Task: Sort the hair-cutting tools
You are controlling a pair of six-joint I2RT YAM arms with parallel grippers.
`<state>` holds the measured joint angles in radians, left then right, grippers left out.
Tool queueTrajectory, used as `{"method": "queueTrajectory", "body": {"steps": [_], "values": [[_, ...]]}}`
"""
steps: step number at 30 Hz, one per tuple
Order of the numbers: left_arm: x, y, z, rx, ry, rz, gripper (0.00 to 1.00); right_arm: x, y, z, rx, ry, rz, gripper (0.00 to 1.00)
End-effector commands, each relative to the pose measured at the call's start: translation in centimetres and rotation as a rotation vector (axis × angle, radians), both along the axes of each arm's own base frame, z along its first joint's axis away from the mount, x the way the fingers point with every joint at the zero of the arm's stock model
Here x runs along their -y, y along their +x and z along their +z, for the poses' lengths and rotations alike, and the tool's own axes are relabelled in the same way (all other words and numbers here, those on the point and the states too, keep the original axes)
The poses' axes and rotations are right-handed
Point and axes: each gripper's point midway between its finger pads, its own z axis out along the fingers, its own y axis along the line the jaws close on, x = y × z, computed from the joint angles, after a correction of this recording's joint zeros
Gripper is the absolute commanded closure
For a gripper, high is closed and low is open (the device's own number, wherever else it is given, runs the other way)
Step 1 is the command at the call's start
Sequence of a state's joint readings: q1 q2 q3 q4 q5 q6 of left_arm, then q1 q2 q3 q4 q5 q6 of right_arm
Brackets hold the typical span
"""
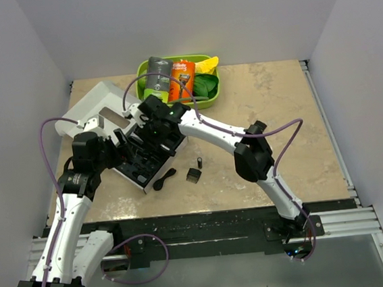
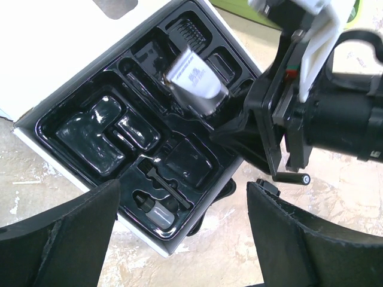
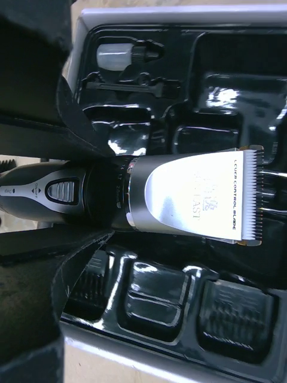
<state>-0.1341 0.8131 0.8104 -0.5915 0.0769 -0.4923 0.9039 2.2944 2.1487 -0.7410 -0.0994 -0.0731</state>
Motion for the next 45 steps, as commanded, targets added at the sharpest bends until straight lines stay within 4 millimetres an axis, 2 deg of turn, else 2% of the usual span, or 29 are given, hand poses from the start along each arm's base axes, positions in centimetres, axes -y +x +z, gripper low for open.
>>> {"method": "queueTrajectory", "body": {"steps": [1, 7, 15, 24, 32, 40, 43, 44, 45], "values": [[0.5, 0.5, 2.1, 0.076, -0.005, -0.034, 0.09, -2.6, 3.1, 5.6, 0.118, 0.174, 0.004, 1.00], [0.6, 0.5, 2.0, 0.072, -0.004, -0.041, 0.09, -3.8, 4.3, 5.0, 0.142, 0.204, -0.014, 1.00], [0.7, 0.6, 2.1, 0.077, -0.006, -0.043, 0.09, -4.3, 4.7, 3.4, 0.134, 0.204, -0.019, 1.00], [0.9, 0.7, 1.9, 0.074, -0.008, -0.049, 0.09, -4.5, 4.8, 0.8, 0.105, 0.189, -0.034, 1.00], [0.9, 0.7, 1.8, 0.070, -0.004, -0.050, 0.09, -3.5, 5.0, -1.7, 0.086, 0.133, -0.088, 1.00], [0.9, 0.6, 1.6, 0.069, -0.001, -0.052, 0.09, -2.9, 5.1, -2.2, 0.089, 0.112, -0.111, 0.70], [0.9, 0.6, 1.8, 0.073, 0.000, -0.051, 0.09, -3.0, 5.1, -1.7, 0.081, 0.127, -0.132, 0.64], [0.9, 0.6, 1.7, 0.071, 0.001, -0.050, 0.09, -3.0, 5.1, -1.4, 0.082, 0.132, -0.134, 0.57], [0.8, 0.6, 1.6, 0.070, 0.003, -0.049, 0.09, -3.0, 5.2, -1.1, 0.085, 0.138, -0.137, 0.55]]}}
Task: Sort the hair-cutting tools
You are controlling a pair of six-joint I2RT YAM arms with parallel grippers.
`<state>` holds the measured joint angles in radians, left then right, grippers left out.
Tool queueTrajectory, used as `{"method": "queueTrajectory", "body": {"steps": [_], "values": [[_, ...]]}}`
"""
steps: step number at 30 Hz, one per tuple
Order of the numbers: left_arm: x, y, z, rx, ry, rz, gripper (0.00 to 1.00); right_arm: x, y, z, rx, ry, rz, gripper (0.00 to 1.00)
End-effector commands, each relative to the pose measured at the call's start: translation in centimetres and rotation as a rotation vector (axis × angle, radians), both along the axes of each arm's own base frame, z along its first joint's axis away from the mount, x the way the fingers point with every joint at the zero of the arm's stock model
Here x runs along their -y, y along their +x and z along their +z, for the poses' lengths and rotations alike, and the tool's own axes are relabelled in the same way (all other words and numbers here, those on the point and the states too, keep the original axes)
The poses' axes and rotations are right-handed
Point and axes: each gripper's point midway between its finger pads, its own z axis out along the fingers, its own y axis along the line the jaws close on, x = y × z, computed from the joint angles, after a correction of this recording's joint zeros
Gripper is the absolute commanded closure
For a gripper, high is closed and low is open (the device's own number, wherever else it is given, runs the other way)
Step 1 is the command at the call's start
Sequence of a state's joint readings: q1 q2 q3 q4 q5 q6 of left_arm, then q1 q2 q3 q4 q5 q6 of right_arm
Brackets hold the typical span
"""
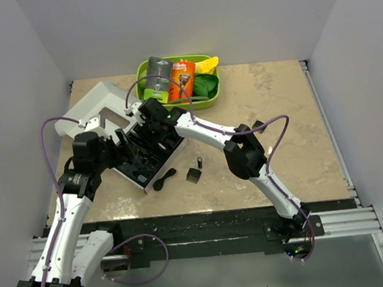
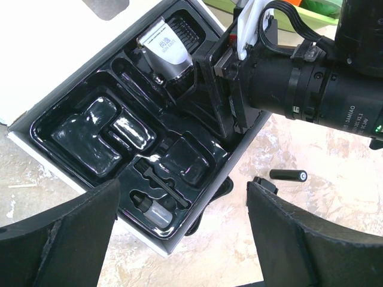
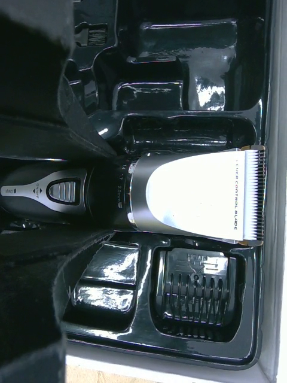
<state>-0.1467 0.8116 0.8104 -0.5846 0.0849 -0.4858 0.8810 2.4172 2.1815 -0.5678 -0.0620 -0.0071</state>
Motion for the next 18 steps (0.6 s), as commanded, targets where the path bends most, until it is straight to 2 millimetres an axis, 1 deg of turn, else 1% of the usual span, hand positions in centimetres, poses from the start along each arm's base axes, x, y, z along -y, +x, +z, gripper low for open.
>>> {"method": "queueTrajectory", "body": {"steps": [1, 6, 8, 12, 15, 17, 18], "values": [[0.4, 0.6, 1.5, 0.064, 0.003, -0.026, 0.09, -0.9, 1.1, 2.6, 0.048, 0.073, -0.039, 0.55], [0.4, 0.7, 1.7, 0.066, 0.002, -0.028, 0.09, -0.9, 0.9, 4.3, 0.055, 0.097, -0.037, 0.47], [0.4, 0.7, 1.7, 0.066, 0.002, -0.028, 0.09, -0.9, 0.7, 4.4, 0.050, 0.099, -0.034, 0.41], [0.4, 0.7, 1.7, 0.067, 0.002, -0.028, 0.09, -0.8, 0.5, 5.0, 0.050, 0.106, -0.029, 0.40], [0.4, 0.7, 1.7, 0.064, 0.003, -0.028, 0.09, -0.7, 0.5, 5.8, 0.061, 0.115, -0.032, 0.40], [0.4, 0.7, 1.6, 0.061, 0.003, -0.028, 0.09, -0.7, 0.6, 7.0, 0.081, 0.133, -0.037, 0.40], [0.4, 0.7, 1.6, 0.061, 0.004, -0.027, 0.09, -0.6, 0.5, 7.1, 0.083, 0.133, -0.039, 0.40]]}}
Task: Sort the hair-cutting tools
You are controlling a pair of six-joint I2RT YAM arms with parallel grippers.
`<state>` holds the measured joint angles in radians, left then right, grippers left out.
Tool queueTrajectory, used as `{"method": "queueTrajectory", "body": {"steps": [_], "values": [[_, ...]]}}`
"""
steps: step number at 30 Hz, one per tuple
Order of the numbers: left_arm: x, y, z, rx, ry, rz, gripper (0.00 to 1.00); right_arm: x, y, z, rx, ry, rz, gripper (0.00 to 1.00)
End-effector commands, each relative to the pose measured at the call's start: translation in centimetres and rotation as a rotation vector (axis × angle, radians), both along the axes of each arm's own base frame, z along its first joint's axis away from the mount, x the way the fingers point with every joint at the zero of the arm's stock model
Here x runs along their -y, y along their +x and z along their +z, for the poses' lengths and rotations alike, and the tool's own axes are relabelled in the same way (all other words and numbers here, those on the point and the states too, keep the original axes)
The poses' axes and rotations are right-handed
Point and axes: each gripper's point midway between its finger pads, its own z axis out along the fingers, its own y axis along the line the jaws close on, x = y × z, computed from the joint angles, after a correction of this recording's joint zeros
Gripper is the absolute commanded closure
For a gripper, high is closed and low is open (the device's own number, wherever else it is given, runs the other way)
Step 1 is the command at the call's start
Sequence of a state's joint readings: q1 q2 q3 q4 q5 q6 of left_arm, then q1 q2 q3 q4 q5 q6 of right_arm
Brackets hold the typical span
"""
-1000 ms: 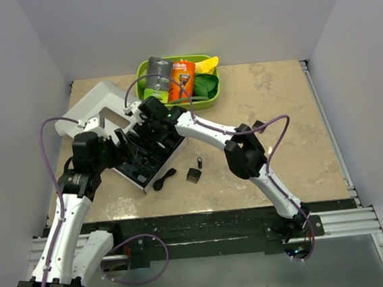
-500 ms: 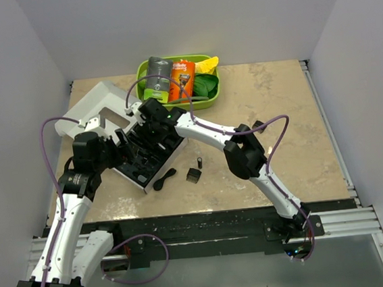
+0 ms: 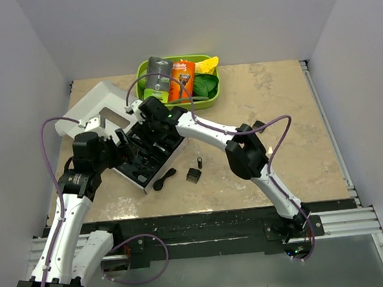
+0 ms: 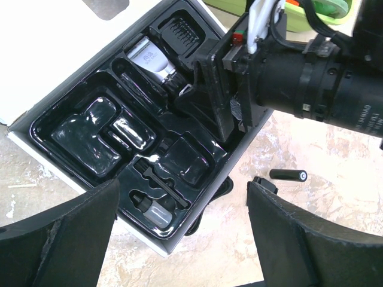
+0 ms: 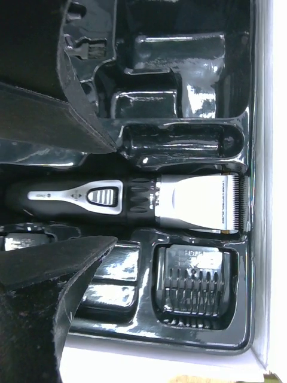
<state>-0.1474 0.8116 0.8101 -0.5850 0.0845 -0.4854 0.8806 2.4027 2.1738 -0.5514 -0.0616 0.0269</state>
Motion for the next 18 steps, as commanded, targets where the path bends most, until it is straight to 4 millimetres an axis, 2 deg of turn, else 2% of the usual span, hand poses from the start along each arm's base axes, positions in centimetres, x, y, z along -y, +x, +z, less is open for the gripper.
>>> {"method": "queueTrajectory", "body": {"steps": [1, 3, 6, 7, 10, 11, 12, 13, 14, 15, 16, 17, 18], "values": [[0.3, 0.7, 1.7, 0.064, 0.006, -0.024, 0.09, -0.3, 0.5, 6.7, 0.094, 0.108, -0.016, 0.41], [0.4, 0.7, 1.6, 0.061, 0.006, -0.026, 0.09, -0.3, 0.5, 7.1, 0.096, 0.110, -0.020, 0.43], [0.3, 0.6, 1.7, 0.066, 0.007, -0.023, 0.09, -0.1, 0.3, 7.2, 0.093, 0.109, -0.021, 0.52], [0.3, 0.6, 1.7, 0.064, 0.008, -0.023, 0.09, 0.0, 0.3, 7.2, 0.090, 0.107, -0.022, 0.63], [0.3, 0.6, 1.7, 0.064, 0.008, -0.023, 0.09, 0.6, -0.2, 7.8, 0.084, 0.105, -0.037, 0.77], [0.3, 0.6, 1.7, 0.064, 0.009, -0.024, 0.09, 1.1, -0.6, 7.0, 0.076, 0.092, -0.043, 0.77], [0.3, 0.6, 1.8, 0.065, 0.010, -0.023, 0.09, 1.6, -0.9, 8.8, 0.094, 0.120, -0.054, 0.76], [0.2, 0.6, 1.8, 0.065, 0.012, -0.019, 0.09, 2.2, -0.9, 9.2, 0.107, 0.120, -0.071, 0.70], [0.2, 0.6, 1.9, 0.068, 0.012, -0.019, 0.09, 2.9, -1.5, 8.0, 0.092, 0.103, -0.073, 0.68], [0.2, 0.6, 1.8, 0.067, 0.014, -0.018, 0.09, 3.9, -1.8, 10.3, 0.121, 0.132, -0.093, 0.67], [0.1, 0.6, 1.8, 0.067, 0.015, -0.017, 0.09, 4.5, -2.1, 10.4, 0.127, 0.128, -0.107, 0.65], [0.1, 0.6, 1.9, 0.070, 0.016, -0.016, 0.09, 5.8, -2.6, 9.3, 0.123, 0.103, -0.128, 0.64], [0.0, 0.6, 1.9, 0.068, 0.020, -0.015, 0.09, 6.5, -3.0, 9.6, 0.124, 0.106, -0.147, 0.63]]}}
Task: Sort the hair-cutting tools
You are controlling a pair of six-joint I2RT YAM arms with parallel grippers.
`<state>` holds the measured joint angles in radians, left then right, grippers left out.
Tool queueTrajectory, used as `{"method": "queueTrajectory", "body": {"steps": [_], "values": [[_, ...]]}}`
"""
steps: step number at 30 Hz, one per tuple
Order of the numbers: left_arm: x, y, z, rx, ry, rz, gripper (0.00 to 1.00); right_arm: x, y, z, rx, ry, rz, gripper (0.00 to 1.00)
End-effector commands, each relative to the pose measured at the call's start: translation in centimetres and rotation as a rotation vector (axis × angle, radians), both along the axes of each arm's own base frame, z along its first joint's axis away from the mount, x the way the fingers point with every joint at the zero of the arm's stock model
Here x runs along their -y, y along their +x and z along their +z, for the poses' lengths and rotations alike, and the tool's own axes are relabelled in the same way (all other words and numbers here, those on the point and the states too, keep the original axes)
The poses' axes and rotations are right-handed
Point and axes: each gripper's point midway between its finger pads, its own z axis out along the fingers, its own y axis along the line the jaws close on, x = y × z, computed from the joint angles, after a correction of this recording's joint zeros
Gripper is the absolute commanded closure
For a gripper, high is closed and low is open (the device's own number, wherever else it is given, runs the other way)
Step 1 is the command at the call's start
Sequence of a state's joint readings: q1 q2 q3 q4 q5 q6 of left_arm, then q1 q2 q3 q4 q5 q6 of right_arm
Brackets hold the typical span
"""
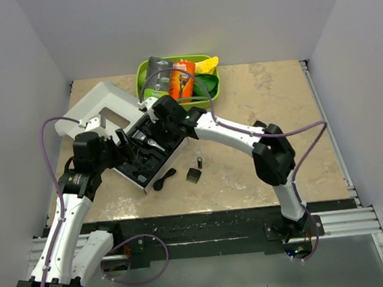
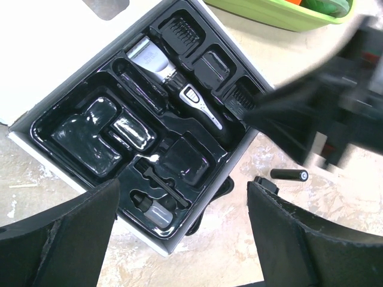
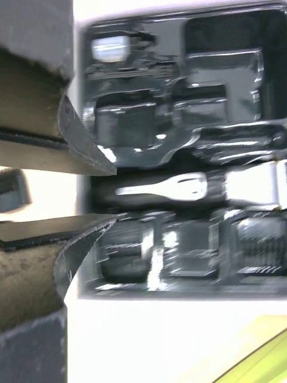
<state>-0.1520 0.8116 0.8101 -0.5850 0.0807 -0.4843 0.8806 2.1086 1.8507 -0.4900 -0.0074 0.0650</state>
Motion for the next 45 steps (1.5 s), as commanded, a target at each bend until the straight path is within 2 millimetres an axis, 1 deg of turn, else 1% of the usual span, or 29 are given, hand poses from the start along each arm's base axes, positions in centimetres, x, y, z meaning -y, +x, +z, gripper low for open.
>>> {"method": "queueTrajectory", "body": {"steps": [1, 2, 3, 4, 5, 6, 7, 8, 9, 10, 11, 12, 13, 14, 15, 16, 17, 18, 19, 21, 22, 25, 29, 30, 31, 34, 36, 40, 45], "values": [[-0.1, 0.7, 1.8, 0.065, 0.020, -0.011, 0.09, 2.8, -0.8, 6.7, 0.118, 0.112, -0.093, 0.62], [-0.1, 0.7, 1.9, 0.066, 0.020, -0.010, 0.09, 4.0, -1.3, 5.4, 0.110, 0.085, -0.115, 0.62], [-0.1, 0.7, 1.9, 0.067, 0.021, -0.008, 0.09, 4.7, -1.7, 5.3, 0.102, 0.087, -0.135, 0.61], [-0.1, 0.7, 2.0, 0.070, 0.022, -0.007, 0.09, 5.5, -2.3, 7.2, 0.127, 0.128, -0.147, 0.60], [-0.2, 0.7, 2.0, 0.070, 0.023, -0.004, 0.09, 6.8, -3.0, 5.4, 0.111, 0.096, -0.168, 0.60], [-0.2, 0.7, 2.0, 0.069, 0.025, -0.005, 0.09, 7.5, -3.4, 5.6, 0.108, 0.110, -0.189, 0.60], [-0.2, 0.7, 2.1, 0.072, 0.024, -0.005, 0.09, 8.2, -3.7, 6.9, 0.132, 0.144, -0.208, 0.59], [-0.2, 0.8, 2.1, 0.072, 0.026, -0.005, 0.09, 9.4, -4.5, 5.4, 0.115, 0.123, -0.223, 0.59], [-0.2, 0.8, 2.1, 0.072, 0.026, -0.005, 0.09, 10.1, -4.7, 5.3, 0.118, 0.137, -0.258, 0.59], [-0.3, 0.8, 2.3, 0.075, 0.027, -0.002, 0.09, 10.6, -4.9, 6.9, 0.150, 0.195, -0.273, 0.58], [-0.3, 0.8, 2.3, 0.074, 0.029, -0.001, 0.09, 11.6, -5.8, 5.0, 0.123, 0.184, -0.295, 0.58], [-0.3, 0.9, 2.4, 0.079, 0.029, -0.001, 0.09, 12.0, -6.0, 4.7, 0.126, 0.197, -0.308, 0.58], [-0.3, 0.9, 2.2, 0.076, 0.030, -0.002, 0.09, 11.9, -6.0, 5.4, 0.147, 0.251, -0.314, 0.58], [-0.4, 0.9, 2.2, 0.078, 0.033, 0.002, 0.09, 12.9, -6.9, 4.4, 0.137, 0.263, -0.326, 0.57], [-0.4, 0.9, 2.2, 0.081, 0.034, 0.001, 0.09, 13.1, -7.1, 4.5, 0.144, 0.288, -0.328, 0.57], [-0.4, 1.0, 2.3, 0.087, 0.033, 0.001, 0.09, 13.0, -7.0, 5.0, 0.169, 0.337, -0.329, 0.56], [-0.4, 1.0, 2.3, 0.092, 0.034, -0.002, 0.09, 13.8, -7.7, 3.9, 0.165, 0.339, -0.331, 0.56], [-0.3, 0.9, 2.2, 0.092, 0.032, -0.008, 0.09, 14.0, -7.9, 3.7, 0.170, 0.357, -0.337, 0.54], [-0.2, 0.9, 2.5, 0.105, 0.028, -0.011, 0.09, 14.2, -8.3, 2.8, 0.169, 0.372, -0.331, 0.54], [0.0, 0.8, 2.6, 0.112, 0.025, -0.021, 0.09, 14.4, -8.8, 2.8, 0.173, 0.413, -0.328, 0.53], [0.0, 0.8, 2.7, 0.117, 0.022, -0.020, 0.09, 14.6, -9.1, 2.1, 0.172, 0.427, -0.323, 0.53], [0.1, 0.8, 2.7, 0.119, 0.020, -0.026, 0.09, 15.1, -9.5, 1.1, 0.174, 0.450, -0.331, 0.52], [0.1, 0.8, 2.7, 0.122, 0.020, -0.031, 0.09, 15.0, -9.8, -0.2, 0.169, 0.474, -0.326, 0.50], [0.2, 0.8, 2.8, 0.125, 0.017, -0.035, 0.09, 14.9, -9.8, -0.3, 0.170, 0.480, -0.323, 0.50], [0.3, 0.8, 2.9, 0.128, 0.015, -0.039, 0.09, 14.9, -9.8, -1.0, 0.168, 0.476, -0.323, 0.50], [0.5, 0.8, 2.8, 0.129, 0.008, -0.050, 0.09, 15.0, -9.6, -2.0, 0.172, 0.472, -0.336, 0.50], [0.6, 0.8, 2.9, 0.132, 0.005, -0.055, 0.09, 15.2, -9.4, -2.4, 0.182, 0.465, -0.344, 0.50], [0.9, 0.9, 2.7, 0.126, -0.002, -0.066, 0.09, 14.9, -9.2, -2.9, 0.194, 0.463, -0.333, 0.50], [0.9, 1.0, 2.4, 0.123, 0.000, -0.066, 0.09, 14.4, -9.2, -4.4, 0.183, 0.428, -0.318, 0.50]]}}
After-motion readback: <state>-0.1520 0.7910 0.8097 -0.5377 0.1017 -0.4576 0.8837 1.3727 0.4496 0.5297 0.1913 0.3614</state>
